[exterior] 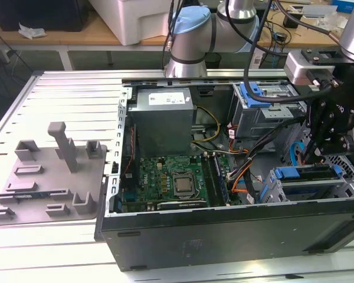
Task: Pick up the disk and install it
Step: 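Insert the second disk wire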
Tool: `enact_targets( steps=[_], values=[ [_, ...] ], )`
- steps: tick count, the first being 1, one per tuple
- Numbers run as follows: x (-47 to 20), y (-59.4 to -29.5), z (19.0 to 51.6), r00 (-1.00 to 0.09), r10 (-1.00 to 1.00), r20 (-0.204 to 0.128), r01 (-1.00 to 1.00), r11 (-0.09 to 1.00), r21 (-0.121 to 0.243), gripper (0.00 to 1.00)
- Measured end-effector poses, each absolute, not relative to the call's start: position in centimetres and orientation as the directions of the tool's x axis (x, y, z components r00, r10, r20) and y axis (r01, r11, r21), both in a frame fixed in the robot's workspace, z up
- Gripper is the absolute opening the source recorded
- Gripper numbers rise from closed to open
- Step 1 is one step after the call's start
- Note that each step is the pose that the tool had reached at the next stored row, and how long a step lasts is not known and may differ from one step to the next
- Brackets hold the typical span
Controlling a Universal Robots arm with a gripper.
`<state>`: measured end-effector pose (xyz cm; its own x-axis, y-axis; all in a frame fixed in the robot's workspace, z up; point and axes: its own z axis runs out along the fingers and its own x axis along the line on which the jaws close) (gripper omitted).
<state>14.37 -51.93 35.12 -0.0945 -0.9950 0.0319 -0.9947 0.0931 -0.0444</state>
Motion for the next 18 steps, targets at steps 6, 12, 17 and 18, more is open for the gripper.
enact_targets(
  steps=[6, 12, 17, 18],
  values=[
    [14.47, -51.96, 35.12, -0.094, -0.995, 0.032, -0.995, 0.093, -0.044, 0.16],
    [14.55, -51.97, 35.12, -0.094, -0.995, 0.032, -0.995, 0.093, -0.044, 0.16],
    [14.55, -52.19, 35.12, -0.094, -0.995, 0.032, -0.995, 0.093, -0.044, 0.16],
    [14.55, -52.25, 35.12, -0.094, -0.995, 0.032, -0.995, 0.093, -0.044, 0.16]
  ],
)
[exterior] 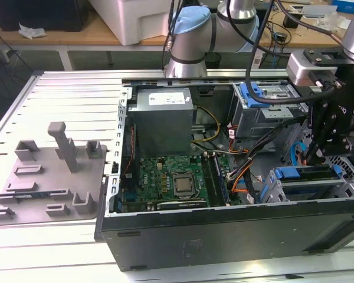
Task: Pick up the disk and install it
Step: 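Insert the second disk wire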
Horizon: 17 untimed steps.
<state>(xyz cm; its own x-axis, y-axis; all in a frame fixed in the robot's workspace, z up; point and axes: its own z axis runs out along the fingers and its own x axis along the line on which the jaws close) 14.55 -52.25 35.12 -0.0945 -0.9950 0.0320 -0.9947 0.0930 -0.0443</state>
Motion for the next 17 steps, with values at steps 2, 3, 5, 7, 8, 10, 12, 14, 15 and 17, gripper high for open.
enact_targets(
  steps=[2, 3, 5, 7, 8, 10, 12, 14, 15, 17],
  values=[
    [14.55, -52.34, 35.11, -0.094, -0.995, 0.032, -0.995, 0.093, -0.044, 0.16],
    [14.55, -52.35, 35.11, -0.094, -0.995, 0.032, -0.995, 0.093, -0.044, 0.16],
    [14.55, -52.44, 35.09, -0.094, -0.995, 0.032, -0.995, 0.093, -0.044, 0.16],
    [14.55, -52.52, 35.07, -0.094, -0.995, 0.032, -0.995, 0.093, -0.044, 0.16],
    [14.55, -52.53, 35.07, -0.094, -0.995, 0.032, -0.995, 0.093, -0.044, 0.16],
    [14.55, -52.59, 35.07, -0.094, -0.995, 0.032, -0.995, 0.093, -0.044, 0.16],
    [14.55, -52.59, 35.0, -0.094, -0.995, 0.032, -0.995, 0.093, -0.044, 0.16],
    [14.55, -52.6, 34.93, -0.095, -0.995, 0.032, -0.995, 0.093, -0.044, 0.16],
    [14.57, -52.59, 34.9, -0.095, -0.995, 0.032, -0.995, 0.093, -0.044, 0.16],
    [14.58, -52.59, 34.87, -0.095, -0.995, 0.032, -0.995, 0.093, -0.044, 0.16]
  ],
)
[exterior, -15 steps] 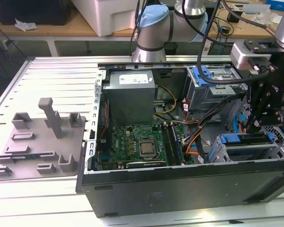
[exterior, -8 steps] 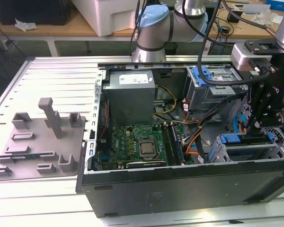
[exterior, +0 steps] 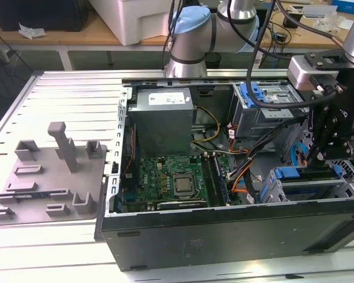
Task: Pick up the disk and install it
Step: 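Insert the second disk wire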
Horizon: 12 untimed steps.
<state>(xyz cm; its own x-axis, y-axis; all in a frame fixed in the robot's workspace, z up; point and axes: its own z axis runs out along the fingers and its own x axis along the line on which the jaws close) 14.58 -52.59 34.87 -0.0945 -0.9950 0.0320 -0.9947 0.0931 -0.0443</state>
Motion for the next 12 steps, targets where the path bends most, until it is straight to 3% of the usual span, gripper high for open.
enact_targets(
  steps=[12],
  values=[
    [14.61, -52.61, 34.61, -0.094, -0.995, 0.032, -0.995, 0.093, -0.044, 0.16]
  ],
)
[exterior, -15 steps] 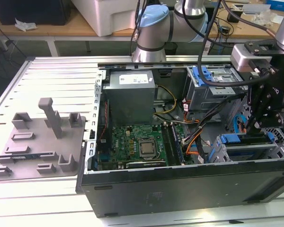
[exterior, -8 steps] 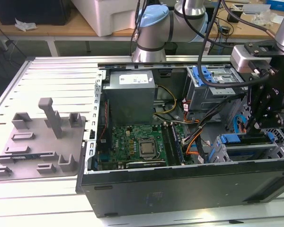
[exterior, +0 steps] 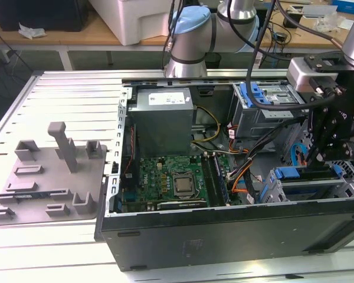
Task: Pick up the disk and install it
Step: 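Insert the second disk wire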
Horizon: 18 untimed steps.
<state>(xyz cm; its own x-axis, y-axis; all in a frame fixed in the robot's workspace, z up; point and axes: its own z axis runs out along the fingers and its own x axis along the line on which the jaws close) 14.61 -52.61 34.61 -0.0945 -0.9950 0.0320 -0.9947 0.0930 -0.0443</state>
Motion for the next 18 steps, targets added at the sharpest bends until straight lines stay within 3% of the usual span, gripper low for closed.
enact_targets(
  steps=[18],
  values=[
    [14.61, -52.63, 34.23, -0.094, -0.995, 0.032, -0.995, 0.093, -0.044, 0.16]
  ],
)
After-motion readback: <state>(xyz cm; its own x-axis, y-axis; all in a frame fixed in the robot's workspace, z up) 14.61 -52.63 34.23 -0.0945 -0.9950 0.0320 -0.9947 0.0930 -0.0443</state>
